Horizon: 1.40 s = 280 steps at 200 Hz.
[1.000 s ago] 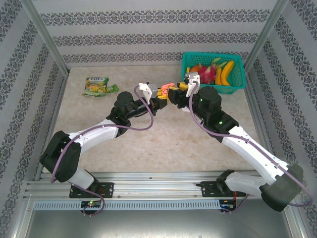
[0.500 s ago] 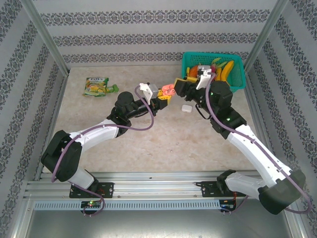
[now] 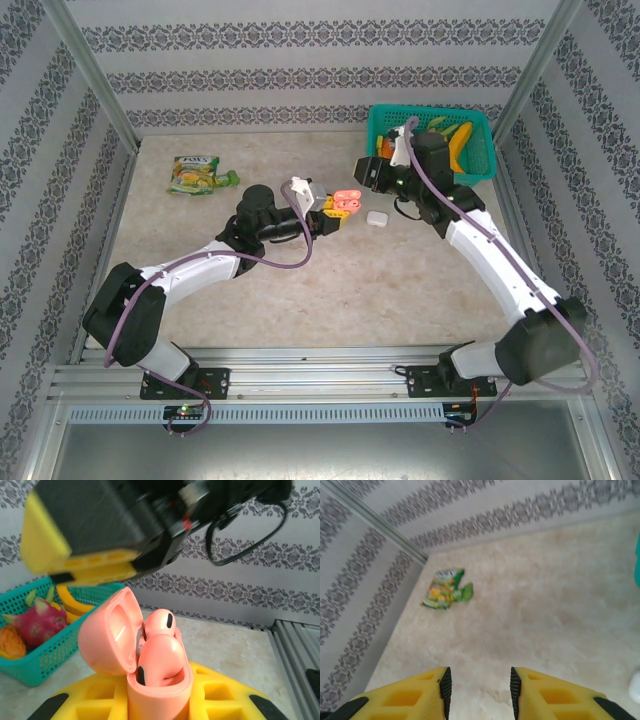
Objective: Insert wireless bluetooth earbuds into charging case
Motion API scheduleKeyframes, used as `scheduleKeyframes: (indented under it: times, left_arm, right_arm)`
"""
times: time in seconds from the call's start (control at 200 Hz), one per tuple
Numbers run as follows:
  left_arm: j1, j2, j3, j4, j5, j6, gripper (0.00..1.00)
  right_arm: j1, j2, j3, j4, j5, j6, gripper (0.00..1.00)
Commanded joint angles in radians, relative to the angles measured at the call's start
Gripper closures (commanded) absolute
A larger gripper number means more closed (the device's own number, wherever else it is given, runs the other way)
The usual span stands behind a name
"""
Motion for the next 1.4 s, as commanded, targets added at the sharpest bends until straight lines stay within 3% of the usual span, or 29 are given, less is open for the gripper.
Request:
scheduleKeyframes:
  times: [0.0, 0.26, 0.585, 0.799, 0.939, 1.114, 1.289, 1.394]
  left_arm:
    - [-0.017, 0.002, -0.001, -0.03, 0.077, 0.029, 1.0]
    - [-0.018, 0.032, 0.012, -0.034, 0.055, 0.026, 1.0]
    - [0.001, 0.08, 0.026, 0.039, -0.046, -0.027, 1.0]
    - [0.009, 0.112, 0.035, 0.078, -0.069, -0.07, 1.0]
    - [0.011, 0.132, 0.038, 0.075, -0.096, -0.128, 1.0]
    - [0.02, 0.199, 0.099, -0.095, -0.105, -0.289, 1.0]
    - [0.03, 0.335, 0.291, -0.516, -0.143, -0.42, 0.99]
    - [0.048, 0.426, 0.384, -0.662, -0.16, -0.506, 0.99]
  right_arm:
    - [-0.007, 0.051, 0.053, -0.075, -0.061, -0.002, 0.63]
    - [0.01, 0.115, 0.078, -0.119, -0.113, -0.026, 0.66]
    - [0.063, -0.026, -0.055, -0.165, -0.109, -0.066, 0.69]
    - [0.045, -0.132, -0.143, -0.137, -0.033, -0.028, 0.68]
    - [0.008, -0.167, -0.193, -0.104, 0.056, 0.04, 0.6]
    - [-0.002, -0.194, -0.284, -0.104, 0.218, 0.077, 0.57]
    - [-0.023, -0.21, -0.379, -0.079, 0.264, 0.108, 0.56]
    - [-0.033, -0.221, -0.423, -0.062, 0.276, 0.125, 0.56]
